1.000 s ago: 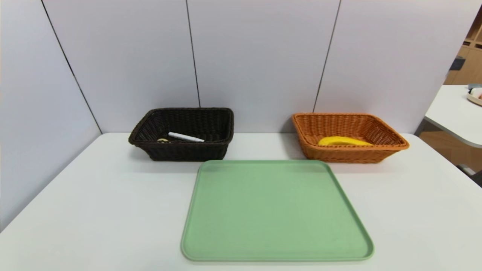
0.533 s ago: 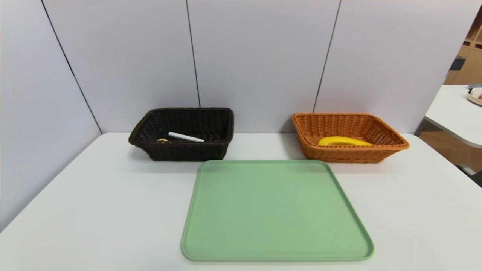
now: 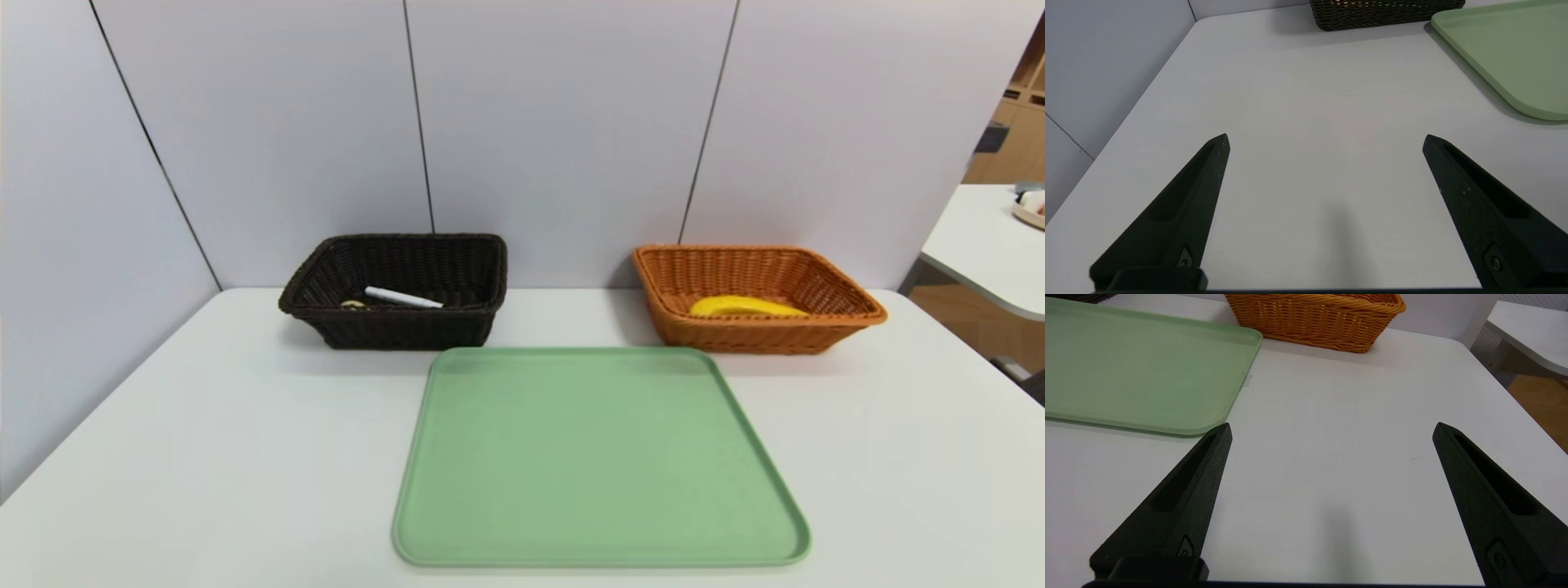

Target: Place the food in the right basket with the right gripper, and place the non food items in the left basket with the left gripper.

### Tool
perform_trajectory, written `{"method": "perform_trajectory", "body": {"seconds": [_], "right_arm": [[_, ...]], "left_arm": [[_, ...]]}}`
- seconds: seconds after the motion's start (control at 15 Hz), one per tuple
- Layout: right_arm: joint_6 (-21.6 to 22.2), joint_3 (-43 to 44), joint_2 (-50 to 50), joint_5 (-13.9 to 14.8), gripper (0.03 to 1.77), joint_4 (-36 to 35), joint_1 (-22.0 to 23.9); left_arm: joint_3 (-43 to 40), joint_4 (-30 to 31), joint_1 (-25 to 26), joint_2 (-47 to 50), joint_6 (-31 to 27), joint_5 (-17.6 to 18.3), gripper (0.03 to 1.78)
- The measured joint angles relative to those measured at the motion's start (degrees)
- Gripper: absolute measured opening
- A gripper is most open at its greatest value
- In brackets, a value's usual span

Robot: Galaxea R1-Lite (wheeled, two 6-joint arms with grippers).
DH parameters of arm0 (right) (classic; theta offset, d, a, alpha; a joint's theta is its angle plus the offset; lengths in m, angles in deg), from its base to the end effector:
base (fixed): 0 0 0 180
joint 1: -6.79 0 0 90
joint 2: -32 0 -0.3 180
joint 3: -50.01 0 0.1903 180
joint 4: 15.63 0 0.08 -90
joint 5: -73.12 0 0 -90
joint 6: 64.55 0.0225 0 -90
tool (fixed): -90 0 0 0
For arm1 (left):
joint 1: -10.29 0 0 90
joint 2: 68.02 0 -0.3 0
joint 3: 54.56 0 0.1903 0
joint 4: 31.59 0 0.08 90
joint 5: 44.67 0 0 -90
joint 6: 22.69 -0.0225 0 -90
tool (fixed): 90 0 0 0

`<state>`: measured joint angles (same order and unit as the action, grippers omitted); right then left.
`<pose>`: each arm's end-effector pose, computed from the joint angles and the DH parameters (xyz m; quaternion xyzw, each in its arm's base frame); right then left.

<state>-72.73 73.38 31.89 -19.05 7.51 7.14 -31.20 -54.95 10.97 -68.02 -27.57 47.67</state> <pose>-0.0230 0.0010 0.0759 -0.0714 -0.0041 0.0156 0.9973 -0.0228 -0.0012 0.0755 0.0426 -0.0006 -0.0145 0.9990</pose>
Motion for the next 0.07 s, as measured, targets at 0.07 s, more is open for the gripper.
{"method": "perform_trajectory", "body": {"seconds": [0.07], "right_arm": [[-0.11, 0.00, 0.00, -0.06, 1.69, -0.09, -0.02]], "left_arm": [[0.00, 0.00, 0.00, 0.00, 0.00, 0.02, 1.69]]}}
